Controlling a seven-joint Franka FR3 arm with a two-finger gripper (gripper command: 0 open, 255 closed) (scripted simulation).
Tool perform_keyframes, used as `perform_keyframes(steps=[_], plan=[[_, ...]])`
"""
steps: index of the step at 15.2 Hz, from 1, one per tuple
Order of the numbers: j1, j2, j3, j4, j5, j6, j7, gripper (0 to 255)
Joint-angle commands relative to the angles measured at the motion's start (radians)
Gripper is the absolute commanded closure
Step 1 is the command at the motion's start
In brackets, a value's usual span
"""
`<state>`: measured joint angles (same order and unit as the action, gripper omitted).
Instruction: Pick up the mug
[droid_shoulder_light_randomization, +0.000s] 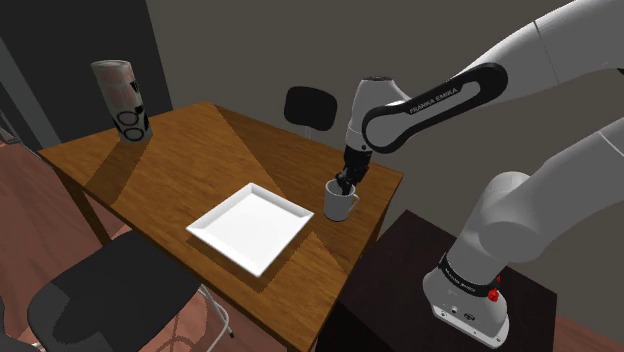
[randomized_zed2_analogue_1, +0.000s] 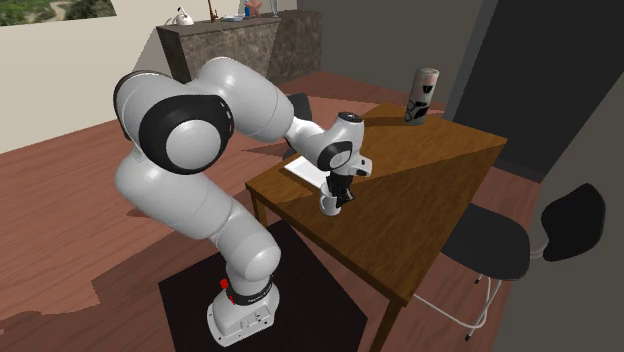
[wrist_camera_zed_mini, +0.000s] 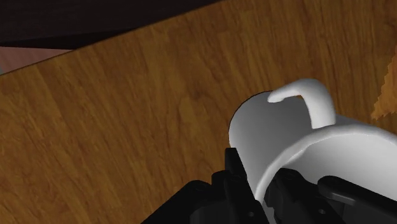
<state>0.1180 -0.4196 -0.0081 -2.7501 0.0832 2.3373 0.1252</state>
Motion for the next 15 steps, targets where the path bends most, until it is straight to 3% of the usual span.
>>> perform_keyframes(steps=[1, 4, 15], plan=[[0.0, 0.001, 0.0, -0.001, 0.0, 0.0, 0.0, 255], [0.0, -0.002, 0.0, -0.004, 0.0, 0.001, 0.0, 255], [-0.005, -0.103, 0.001, 0.08, -0.011, -0.184, 0.014, 255]])
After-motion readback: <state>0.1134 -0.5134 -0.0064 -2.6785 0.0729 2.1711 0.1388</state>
